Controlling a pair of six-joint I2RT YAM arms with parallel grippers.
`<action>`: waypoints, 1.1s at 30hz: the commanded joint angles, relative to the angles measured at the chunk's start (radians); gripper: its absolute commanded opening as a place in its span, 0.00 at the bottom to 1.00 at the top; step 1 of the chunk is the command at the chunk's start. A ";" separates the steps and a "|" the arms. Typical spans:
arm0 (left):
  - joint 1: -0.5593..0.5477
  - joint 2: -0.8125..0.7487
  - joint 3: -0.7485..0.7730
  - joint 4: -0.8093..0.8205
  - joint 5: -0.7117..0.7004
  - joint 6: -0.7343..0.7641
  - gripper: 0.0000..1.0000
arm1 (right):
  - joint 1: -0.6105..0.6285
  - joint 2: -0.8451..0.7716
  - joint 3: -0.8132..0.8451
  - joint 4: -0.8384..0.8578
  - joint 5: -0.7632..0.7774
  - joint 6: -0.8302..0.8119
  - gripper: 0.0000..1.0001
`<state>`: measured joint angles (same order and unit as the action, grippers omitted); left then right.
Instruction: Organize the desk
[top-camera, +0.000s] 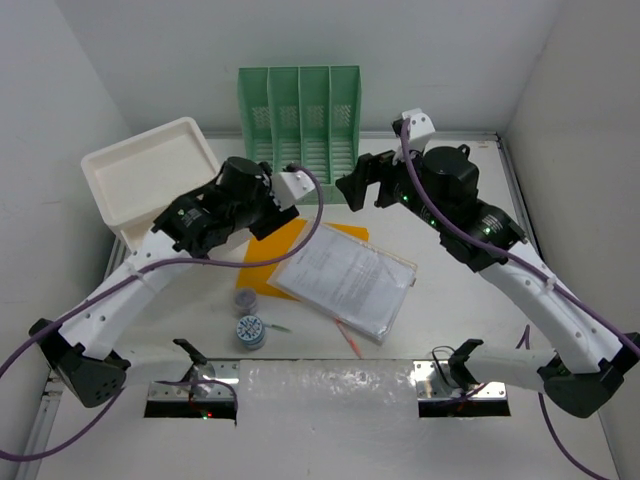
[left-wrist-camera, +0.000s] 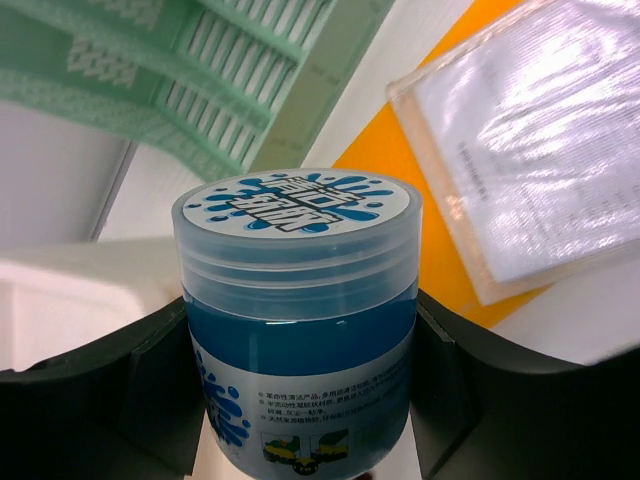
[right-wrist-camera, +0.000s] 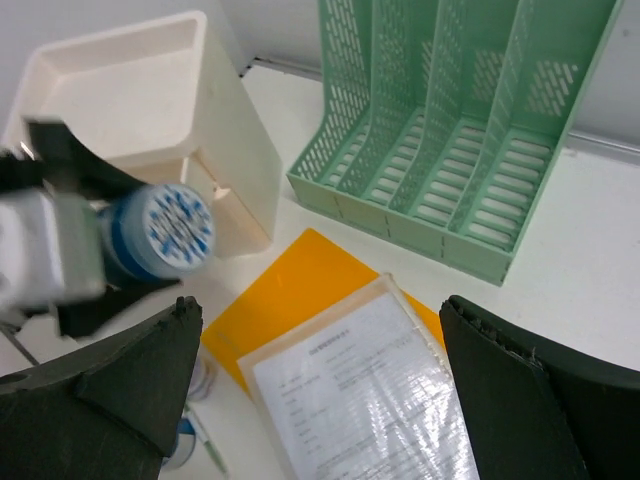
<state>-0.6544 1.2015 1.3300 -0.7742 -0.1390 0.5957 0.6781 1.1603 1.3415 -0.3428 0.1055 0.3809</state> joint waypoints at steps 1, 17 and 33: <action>0.132 -0.020 0.173 -0.075 -0.001 0.029 0.00 | 0.000 0.002 -0.036 -0.010 0.039 -0.039 0.99; 0.406 -0.036 0.048 -0.134 0.056 0.174 0.52 | 0.001 0.045 -0.074 0.008 -0.066 -0.134 0.99; 0.440 -0.002 0.144 -0.149 0.062 0.130 0.96 | 0.037 0.104 -0.154 0.056 -0.237 -0.138 0.99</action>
<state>-0.2226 1.2095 1.3838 -0.9398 -0.0769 0.7521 0.6830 1.2312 1.2316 -0.3515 -0.0277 0.2569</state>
